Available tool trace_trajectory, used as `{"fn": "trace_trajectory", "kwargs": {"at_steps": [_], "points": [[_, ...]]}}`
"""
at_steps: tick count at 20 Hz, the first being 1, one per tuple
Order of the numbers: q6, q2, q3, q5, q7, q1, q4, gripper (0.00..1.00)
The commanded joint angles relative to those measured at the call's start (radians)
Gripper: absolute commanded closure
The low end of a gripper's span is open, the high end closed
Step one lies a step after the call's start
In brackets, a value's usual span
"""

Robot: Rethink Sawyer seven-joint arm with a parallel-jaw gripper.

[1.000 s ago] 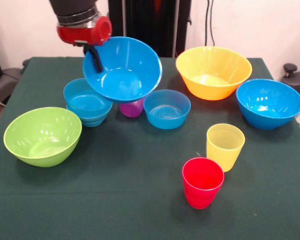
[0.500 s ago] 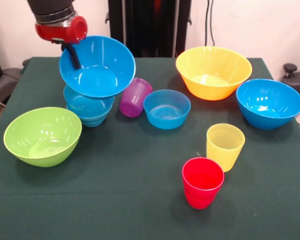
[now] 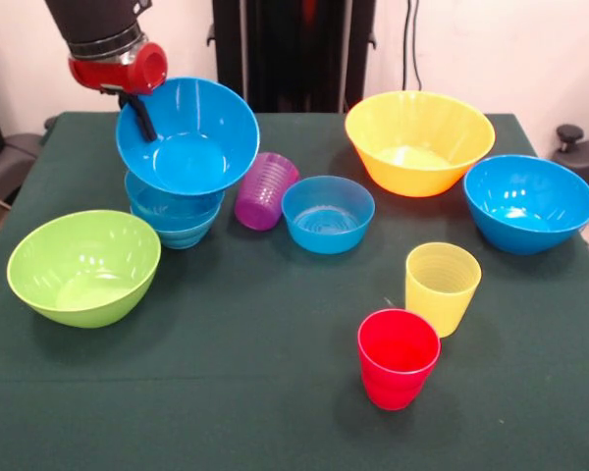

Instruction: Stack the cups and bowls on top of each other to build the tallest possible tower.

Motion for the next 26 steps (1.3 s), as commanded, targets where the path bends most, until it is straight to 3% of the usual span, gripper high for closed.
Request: {"fn": "trace_trajectory", "kwargs": {"at_steps": [1, 15, 26], "points": [[0.052, 0.072, 0.071, -0.097, -0.194, 0.009, -0.01, 1.0], [-0.042, 0.121, 0.057, -0.188, -0.116, 0.018, -0.021, 1.0], [-0.031, 0.102, 0.062, -0.198, -0.119, 0.003, -0.035, 1.0]]}}
